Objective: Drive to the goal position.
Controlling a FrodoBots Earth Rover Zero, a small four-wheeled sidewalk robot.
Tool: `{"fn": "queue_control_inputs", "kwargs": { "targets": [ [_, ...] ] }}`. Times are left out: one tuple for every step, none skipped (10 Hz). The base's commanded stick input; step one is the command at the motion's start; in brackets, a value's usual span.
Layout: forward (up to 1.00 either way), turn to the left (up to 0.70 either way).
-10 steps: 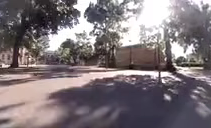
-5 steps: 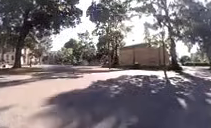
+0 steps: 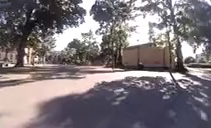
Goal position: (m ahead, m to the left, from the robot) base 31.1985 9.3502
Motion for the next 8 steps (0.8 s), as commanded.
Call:
{"fn": "queue_control_inputs", "kwargs": {
  "targets": [
    [0.70,0.14],
    [0.70,0.14],
    [0.70,0.14],
    [0.70,0.14],
    [0.70,0.14],
    [0.70,0.14],
    [0.70,0.14],
    [0.70,0.14]
  ]
}}
